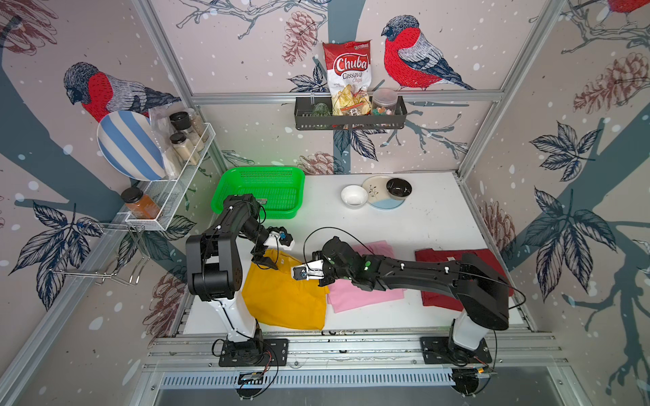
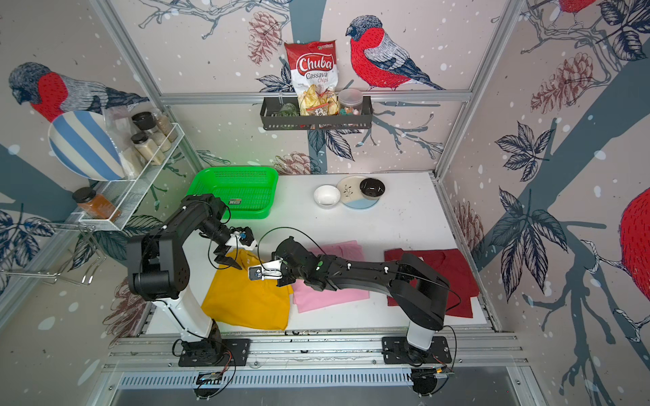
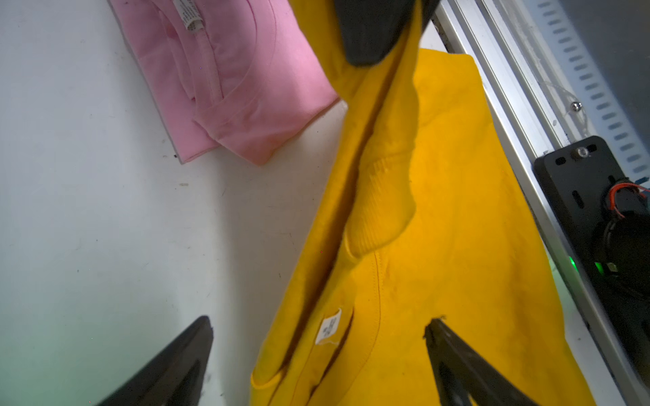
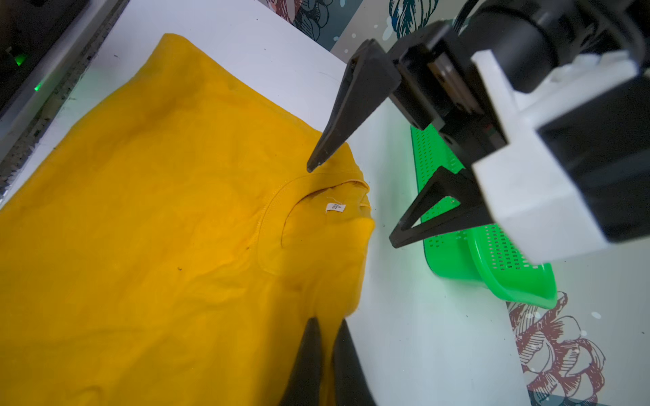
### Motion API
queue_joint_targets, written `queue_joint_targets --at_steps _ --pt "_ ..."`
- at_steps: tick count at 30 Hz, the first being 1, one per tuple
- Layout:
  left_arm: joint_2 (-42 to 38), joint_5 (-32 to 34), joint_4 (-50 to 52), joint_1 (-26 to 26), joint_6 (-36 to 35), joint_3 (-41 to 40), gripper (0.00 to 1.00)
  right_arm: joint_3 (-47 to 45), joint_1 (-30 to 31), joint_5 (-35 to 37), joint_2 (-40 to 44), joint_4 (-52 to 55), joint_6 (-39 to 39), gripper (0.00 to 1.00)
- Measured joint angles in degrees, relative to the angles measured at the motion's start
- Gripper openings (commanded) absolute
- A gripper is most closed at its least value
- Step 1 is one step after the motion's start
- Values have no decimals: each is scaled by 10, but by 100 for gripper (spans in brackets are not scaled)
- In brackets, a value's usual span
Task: Put the folded t-shirts into the basket
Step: Pick up the T-shirt from the center of the board.
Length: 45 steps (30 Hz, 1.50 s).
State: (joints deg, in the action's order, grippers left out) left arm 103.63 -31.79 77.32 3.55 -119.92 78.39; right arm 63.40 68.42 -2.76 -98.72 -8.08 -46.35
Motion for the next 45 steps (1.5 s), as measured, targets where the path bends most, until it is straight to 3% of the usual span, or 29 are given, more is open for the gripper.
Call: queue_joint_targets --at_steps 10,20,25,30,33,36,40,45 --pt "17 57 -3 -19 41 17 96 -9 2 -1 13 -15 -14 0" --pt "-158 27 -48 -19 210 -68 96 -26 1 -8 17 -35 14 0" --pt "-186 -45 -188 -19 413 -59 96 -24 -2 -12 12 -51 30 0" --pt "-156 -70 -480 -20 714 -86 96 -20 -2 -12 5 -57 43 0" --pt "-111 -13 -655 -21 873 -102 97 -14 0 -9 -2 -62 49 0" --pt "-75 73 -790 -21 979 -113 97 -4 6 -7 -8 -64 58 0" --pt "-61 186 -920 -20 1065 -154 97 4 11 -3 -14 -64 60 0" --pt "-90 298 -995 -18 1117 -180 97 6 13 4 -17 -64 63 0"
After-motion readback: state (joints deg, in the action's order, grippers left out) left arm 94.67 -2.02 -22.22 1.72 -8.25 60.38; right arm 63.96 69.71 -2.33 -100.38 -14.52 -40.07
